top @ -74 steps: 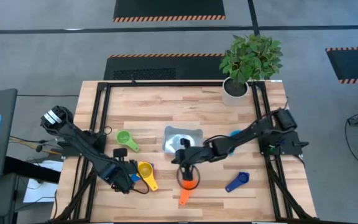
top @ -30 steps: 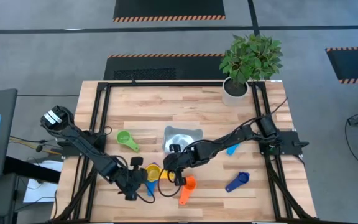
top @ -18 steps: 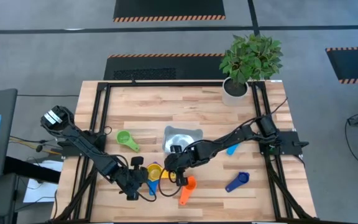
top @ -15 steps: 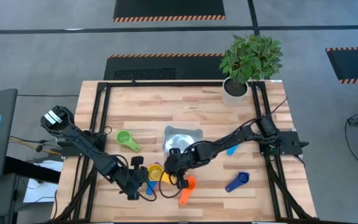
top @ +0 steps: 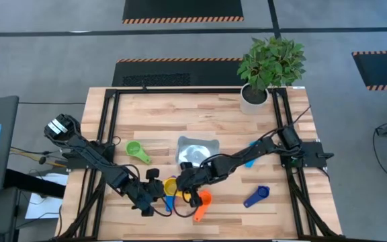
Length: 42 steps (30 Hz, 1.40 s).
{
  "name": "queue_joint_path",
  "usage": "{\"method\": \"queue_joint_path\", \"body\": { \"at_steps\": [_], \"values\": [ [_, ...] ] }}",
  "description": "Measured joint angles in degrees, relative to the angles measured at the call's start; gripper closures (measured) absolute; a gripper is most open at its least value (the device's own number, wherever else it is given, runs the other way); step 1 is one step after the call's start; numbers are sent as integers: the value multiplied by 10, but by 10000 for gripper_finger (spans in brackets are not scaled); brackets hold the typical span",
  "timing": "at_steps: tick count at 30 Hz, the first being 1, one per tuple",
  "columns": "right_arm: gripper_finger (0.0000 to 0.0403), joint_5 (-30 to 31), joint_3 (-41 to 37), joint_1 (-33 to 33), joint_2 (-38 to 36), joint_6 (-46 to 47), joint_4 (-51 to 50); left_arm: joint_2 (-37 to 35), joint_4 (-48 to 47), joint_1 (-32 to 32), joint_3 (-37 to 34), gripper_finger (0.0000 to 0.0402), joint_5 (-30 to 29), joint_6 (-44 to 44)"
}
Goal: Nest measuring cups in basket
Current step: Stack the yellow measuring cup on top of the blue measuring cup
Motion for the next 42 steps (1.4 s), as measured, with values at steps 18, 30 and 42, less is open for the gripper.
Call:
{"method": "queue_joint_path", "body": {
  "at_steps": [18,30,42],
  "values": [
    [392,66,-1,9,0,23,-133,37,17,-12,0,402,56,-128],
    [392,19,1,15,21,18,-84,114,118,21,1,402,142,-118],
    [393,-28,0,6,21,7,-56,114,112,69,16,402,133,-108]
  ]
}}
